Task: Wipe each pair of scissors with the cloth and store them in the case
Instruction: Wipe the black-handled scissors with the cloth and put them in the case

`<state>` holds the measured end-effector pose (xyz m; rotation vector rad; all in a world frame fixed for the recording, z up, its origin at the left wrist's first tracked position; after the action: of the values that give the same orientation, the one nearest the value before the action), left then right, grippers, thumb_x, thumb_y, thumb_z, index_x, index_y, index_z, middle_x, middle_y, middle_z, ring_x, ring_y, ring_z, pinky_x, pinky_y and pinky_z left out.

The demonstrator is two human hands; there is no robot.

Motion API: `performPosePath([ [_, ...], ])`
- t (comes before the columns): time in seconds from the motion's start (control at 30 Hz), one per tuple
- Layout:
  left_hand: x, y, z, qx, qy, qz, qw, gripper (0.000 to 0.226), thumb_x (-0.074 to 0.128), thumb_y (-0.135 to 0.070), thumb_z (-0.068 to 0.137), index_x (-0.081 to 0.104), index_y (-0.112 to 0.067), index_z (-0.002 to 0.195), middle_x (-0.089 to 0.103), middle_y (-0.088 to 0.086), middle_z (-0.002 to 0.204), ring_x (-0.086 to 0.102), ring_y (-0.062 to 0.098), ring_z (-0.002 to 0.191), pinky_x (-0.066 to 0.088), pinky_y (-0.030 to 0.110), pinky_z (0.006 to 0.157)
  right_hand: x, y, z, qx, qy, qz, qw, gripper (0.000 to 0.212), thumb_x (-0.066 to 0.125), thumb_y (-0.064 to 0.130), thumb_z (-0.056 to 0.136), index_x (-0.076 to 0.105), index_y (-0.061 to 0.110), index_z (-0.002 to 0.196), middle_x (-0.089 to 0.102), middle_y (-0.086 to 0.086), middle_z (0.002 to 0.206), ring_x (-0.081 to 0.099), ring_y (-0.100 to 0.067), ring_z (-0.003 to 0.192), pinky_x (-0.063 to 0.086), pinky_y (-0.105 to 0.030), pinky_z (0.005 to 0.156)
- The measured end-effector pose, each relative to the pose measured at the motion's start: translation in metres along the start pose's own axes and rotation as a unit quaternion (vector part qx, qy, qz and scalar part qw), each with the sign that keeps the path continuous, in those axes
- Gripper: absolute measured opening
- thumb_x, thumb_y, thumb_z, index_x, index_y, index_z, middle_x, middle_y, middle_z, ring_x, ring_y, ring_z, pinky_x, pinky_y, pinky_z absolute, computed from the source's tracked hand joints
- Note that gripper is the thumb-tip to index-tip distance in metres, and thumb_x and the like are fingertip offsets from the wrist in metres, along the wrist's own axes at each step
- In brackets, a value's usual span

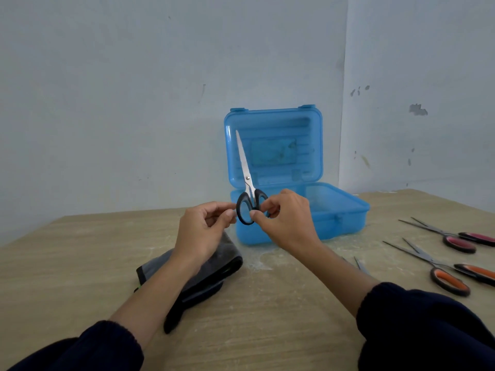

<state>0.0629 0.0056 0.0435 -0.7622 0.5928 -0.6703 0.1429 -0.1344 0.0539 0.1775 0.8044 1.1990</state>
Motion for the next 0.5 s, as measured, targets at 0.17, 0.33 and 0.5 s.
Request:
performPosePath([
  [0.17, 0.007, 0.025, 0.018, 0.090, 0.020, 0.272, 0.958, 0.011, 0.058, -0.016, 0.086, 0.062, -0.013, 0.095, 0.064, -0.003, 0.089, 0.059, 0.013, 0.082, 0.043, 0.018, 0.072, -0.006, -0.029, 0.034, 0.010, 0.040, -0.058, 0.997, 0.020, 0.067, 0.023, 0.073, 0.074, 0.005, 0.069, 0.061, -0.014, 0.059, 0.051, -0.024, 0.064, 0.039, -0.031, 0.061],
  [0.33, 0.018, 0.063, 0.021, 0.066, 0.117, 0.396, 0.908, 0.020, 0.045, -0.027, 0.092, 0.058, -0.017, 0.103, 0.064, 0.001, 0.106, 0.057, 0.021, 0.098, 0.040, 0.032, 0.078, -0.003, -0.074, 0.089, -0.009, 0.122, -0.142, 0.982, 0.021, 0.065, 0.020, 0.071, 0.073, 0.000, 0.072, 0.067, -0.023, 0.075, 0.059, -0.035, 0.075, 0.049, -0.040, 0.069],
  [0.5, 0.021, 0.072, 0.028, 0.034, 0.124, 0.423, 0.897, 0.023, 0.039, -0.029, 0.093, 0.060, -0.021, 0.099, 0.062, -0.001, 0.105, 0.056, 0.018, 0.097, 0.036, 0.029, 0.071, 0.010, -0.117, 0.129, 0.005, 0.243, -0.208, 0.947, 0.019, 0.062, 0.018, 0.073, 0.073, 0.002, 0.075, 0.068, -0.013, 0.078, 0.059, -0.025, 0.076, 0.050, -0.037, 0.068],
])
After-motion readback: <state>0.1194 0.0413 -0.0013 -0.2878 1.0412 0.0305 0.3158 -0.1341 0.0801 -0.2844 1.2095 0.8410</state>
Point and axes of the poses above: each hand's wrist, its own z-axis towards the middle knuckle, its own x-axis out of the palm, y = z × x, the point moved 1 cm from there along z, towards the middle knuckle
